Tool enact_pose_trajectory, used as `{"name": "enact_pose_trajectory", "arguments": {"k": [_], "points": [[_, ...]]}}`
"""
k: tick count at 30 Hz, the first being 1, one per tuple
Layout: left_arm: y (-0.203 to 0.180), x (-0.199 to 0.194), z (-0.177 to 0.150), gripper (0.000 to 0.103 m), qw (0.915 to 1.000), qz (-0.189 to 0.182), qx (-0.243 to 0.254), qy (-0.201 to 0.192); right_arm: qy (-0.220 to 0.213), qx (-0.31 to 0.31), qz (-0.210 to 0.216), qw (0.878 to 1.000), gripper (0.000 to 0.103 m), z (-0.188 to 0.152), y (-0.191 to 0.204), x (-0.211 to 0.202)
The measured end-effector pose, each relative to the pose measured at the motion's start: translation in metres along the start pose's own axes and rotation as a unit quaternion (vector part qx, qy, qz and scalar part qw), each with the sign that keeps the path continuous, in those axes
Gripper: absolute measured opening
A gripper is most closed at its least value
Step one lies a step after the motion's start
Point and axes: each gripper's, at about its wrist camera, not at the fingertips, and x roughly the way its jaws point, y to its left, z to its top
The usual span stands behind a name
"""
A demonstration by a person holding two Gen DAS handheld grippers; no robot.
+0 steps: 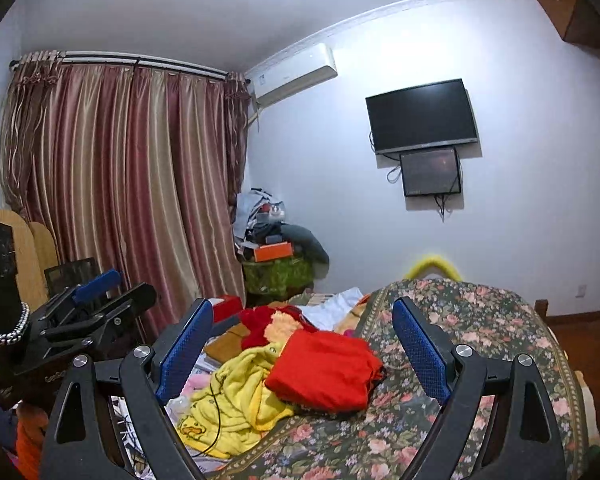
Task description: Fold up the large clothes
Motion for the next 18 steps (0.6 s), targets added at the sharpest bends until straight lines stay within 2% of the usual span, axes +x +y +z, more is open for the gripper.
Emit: {"name": "enact_pose_trajectory", "arguments": {"k": [7,10,13,18], "points": [[-0.001,-0.008,-0.006,0.092,0.9998,-0.013,-0.013,0.006,0.006,-0.020,-0.037,0.999,0.090,-0.011,0.010,-0.007],[-0.001,-0.009,-0.009,0.101,0.9998,-0.005,-0.018,0.009,0.014,-0.018,-0.045,0.999,0.095,-0.013,0.011,-0.007],[0.000,-0.008,-0.012,0.102,0.9997,0.000,-0.019,0.013,0.018,-0.015,-0.054,0.998,0.102,-0.015,0.009,-0.005],[0.000,-0.007,-0.017,0.103,0.9995,-0.001,-0.021,0.023,0.026,-0.014,-0.069,0.997,0.103,-0.017,0.008,-0.001]]}}
